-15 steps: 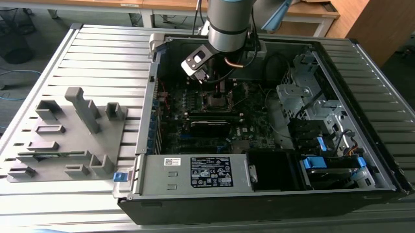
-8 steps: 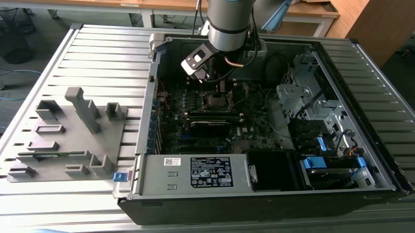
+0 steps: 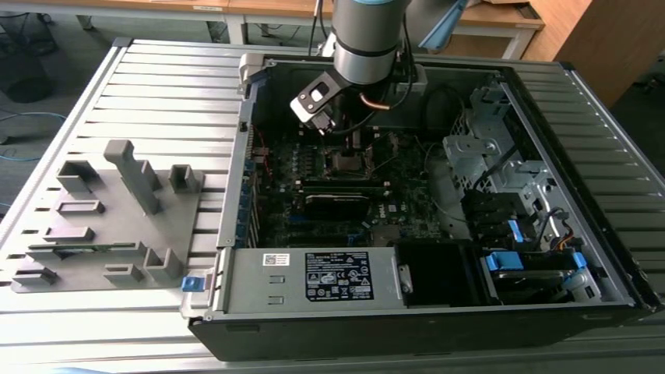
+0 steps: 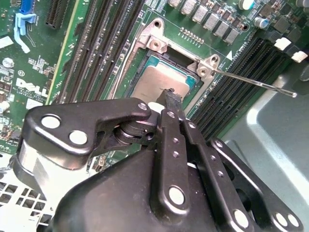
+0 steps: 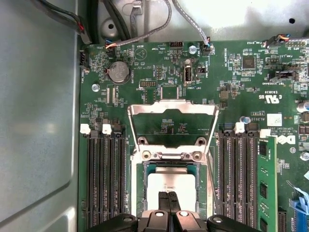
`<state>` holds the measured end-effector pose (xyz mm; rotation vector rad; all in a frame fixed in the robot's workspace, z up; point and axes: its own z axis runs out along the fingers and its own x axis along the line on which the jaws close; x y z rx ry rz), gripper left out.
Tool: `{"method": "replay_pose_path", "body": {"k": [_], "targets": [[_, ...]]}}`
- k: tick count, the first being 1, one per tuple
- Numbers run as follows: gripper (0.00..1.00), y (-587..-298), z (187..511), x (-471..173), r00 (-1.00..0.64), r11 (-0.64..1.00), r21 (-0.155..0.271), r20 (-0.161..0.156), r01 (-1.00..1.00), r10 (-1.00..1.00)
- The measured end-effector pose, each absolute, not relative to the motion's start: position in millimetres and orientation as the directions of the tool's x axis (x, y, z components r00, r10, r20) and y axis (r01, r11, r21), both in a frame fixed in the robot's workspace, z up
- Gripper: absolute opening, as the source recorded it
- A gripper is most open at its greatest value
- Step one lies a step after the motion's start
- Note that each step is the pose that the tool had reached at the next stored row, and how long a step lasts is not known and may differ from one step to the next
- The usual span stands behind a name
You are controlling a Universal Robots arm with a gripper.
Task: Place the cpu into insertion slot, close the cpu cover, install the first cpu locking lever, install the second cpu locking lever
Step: 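Place the cpu into insertion slot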
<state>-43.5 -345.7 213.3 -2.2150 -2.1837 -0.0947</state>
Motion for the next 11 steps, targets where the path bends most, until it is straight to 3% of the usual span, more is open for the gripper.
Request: {"method": "replay_pose_path", "body": {"k": [11], "targets": [[0.11,-345.9,202.1,-43.9,0.004,-0.005,0.022,0.065,1.000,0.998]]}}
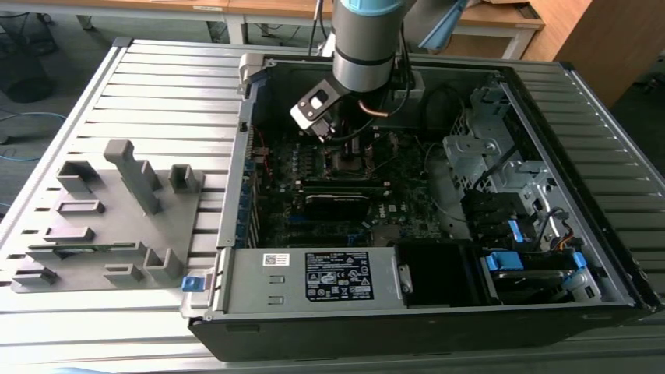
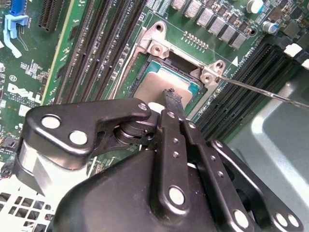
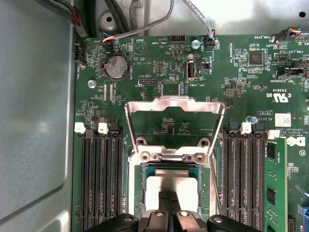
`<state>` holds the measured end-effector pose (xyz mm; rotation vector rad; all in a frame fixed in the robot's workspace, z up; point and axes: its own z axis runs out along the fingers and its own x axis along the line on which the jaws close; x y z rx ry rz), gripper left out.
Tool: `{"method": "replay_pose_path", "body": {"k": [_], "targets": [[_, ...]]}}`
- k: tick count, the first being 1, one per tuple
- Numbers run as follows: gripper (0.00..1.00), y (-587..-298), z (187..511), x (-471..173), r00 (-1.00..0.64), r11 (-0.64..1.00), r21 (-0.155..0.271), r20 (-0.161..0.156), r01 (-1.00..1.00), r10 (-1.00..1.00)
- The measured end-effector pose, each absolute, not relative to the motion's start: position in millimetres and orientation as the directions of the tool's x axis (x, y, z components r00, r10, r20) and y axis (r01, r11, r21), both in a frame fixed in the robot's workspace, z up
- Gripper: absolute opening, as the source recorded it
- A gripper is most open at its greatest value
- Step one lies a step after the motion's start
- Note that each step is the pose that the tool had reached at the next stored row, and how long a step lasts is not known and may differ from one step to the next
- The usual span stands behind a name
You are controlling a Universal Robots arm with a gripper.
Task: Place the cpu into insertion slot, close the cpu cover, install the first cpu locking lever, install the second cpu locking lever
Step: 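Place the cpu into insertion slot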
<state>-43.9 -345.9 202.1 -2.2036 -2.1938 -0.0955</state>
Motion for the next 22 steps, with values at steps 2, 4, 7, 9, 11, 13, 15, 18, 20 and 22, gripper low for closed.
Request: {"method": "replay_pose_path", "body": {"k": [2,4,7,9,11,13,15,18,20,22], "targets": [[0.11,-346.0,202.0,-43.9,0.004,-0.005,0.021,0.065,1.000,0.998],[0.11,-345.9,201.8,-43.9,0.004,-0.005,0.022,0.065,1.000,0.998],[0.11,-346.0,199.4,-43.9,0.004,-0.005,0.021,0.064,1.000,0.998],[0.11,-346.1,199.2,-44.0,0.004,-0.005,0.021,0.064,1.000,0.998],[0.11,-346.0,198.9,-43.9,0.004,-0.005,0.021,0.065,1.000,0.998],[0.11,-346.0,198.4,-43.9,0.004,-0.005,0.021,0.065,1.000,0.998],[0.11,-346.1,197.7,-44.0,0.004,-0.005,0.021,0.064,1.000,0.998],[0.11,-346.1,197.4,-44.0,0.004,-0.005,0.021,0.065,1.000,0.998],[0.11,-346.1,197.5,-44.0,0.004,-0.005,0.021,0.065,1.000,0.998],[0.11,-345.8,198.9,-43.8,0.004,-0.005,0.022,0.066,1.000,0.998]]}}
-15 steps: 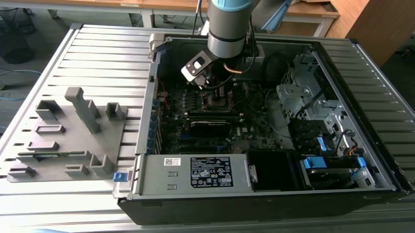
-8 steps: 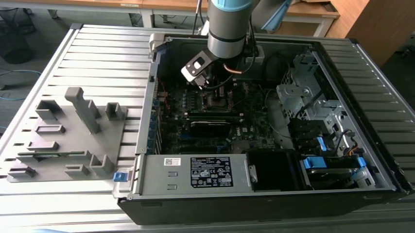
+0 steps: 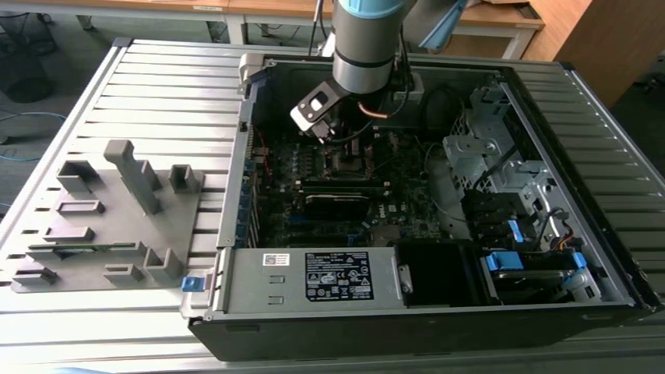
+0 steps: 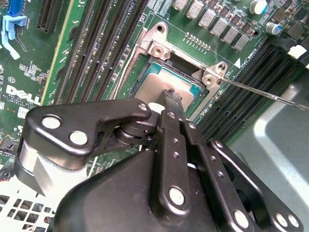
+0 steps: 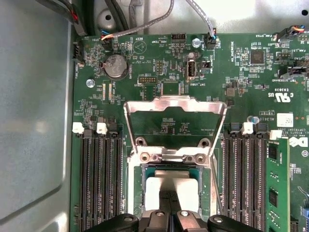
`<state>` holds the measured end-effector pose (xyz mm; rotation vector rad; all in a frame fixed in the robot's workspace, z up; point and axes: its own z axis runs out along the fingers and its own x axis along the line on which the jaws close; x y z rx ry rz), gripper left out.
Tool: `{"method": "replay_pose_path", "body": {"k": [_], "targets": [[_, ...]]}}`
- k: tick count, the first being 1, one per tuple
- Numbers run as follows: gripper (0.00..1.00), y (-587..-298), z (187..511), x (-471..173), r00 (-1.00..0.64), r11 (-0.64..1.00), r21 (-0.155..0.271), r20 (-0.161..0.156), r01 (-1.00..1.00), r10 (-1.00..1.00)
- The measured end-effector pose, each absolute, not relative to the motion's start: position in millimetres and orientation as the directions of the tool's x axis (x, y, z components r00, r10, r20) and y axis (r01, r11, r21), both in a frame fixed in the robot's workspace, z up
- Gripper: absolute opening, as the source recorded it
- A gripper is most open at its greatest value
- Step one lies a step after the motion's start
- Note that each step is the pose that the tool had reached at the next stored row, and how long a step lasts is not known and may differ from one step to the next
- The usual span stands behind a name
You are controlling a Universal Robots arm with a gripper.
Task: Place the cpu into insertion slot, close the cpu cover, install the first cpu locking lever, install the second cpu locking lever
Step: 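Place the cpu into insertion slot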
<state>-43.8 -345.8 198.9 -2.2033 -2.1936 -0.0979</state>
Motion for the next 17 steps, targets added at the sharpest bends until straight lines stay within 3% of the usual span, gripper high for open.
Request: {"method": "replay_pose_path", "body": {"k": [17], "targets": [[0.11,-346,229,-44,0.004,-0.005,0.022,0.065,1.000,0.998]]}}
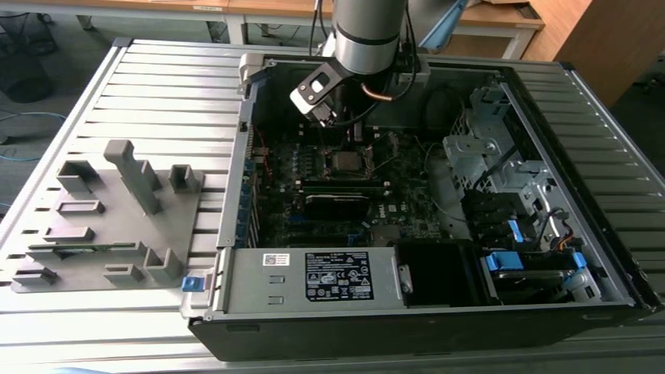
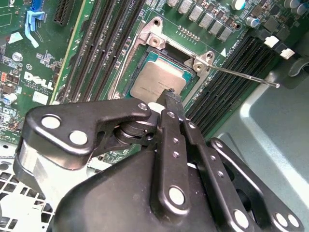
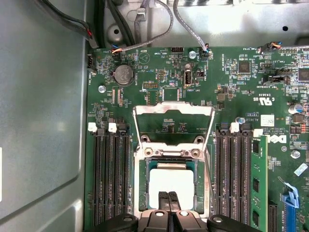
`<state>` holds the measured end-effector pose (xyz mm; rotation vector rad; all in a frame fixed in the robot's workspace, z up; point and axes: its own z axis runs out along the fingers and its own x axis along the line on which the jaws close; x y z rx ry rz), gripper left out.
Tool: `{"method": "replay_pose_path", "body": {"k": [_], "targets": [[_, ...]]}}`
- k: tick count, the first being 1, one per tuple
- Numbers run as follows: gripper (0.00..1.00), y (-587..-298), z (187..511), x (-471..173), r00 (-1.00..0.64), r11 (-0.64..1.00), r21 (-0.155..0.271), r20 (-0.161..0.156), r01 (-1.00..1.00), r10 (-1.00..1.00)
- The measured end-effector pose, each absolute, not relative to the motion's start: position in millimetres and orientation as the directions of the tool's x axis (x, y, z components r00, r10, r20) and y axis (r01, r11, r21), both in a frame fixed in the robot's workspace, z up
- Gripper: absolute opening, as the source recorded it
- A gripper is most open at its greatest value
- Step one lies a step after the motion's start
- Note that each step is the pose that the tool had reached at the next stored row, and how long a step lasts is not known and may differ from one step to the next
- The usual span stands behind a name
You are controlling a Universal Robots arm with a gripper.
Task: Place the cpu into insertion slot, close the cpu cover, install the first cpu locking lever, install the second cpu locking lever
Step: 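Close the cpu cover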
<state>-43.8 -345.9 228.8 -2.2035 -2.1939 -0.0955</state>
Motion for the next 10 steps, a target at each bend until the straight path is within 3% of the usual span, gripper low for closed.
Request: {"method": "replay_pose_path", "body": {"k": [10], "targets": [[0.11,-346.0,229.4,-43.9,0.004,-0.005,0.021,0.065,1.000,0.998]]}}
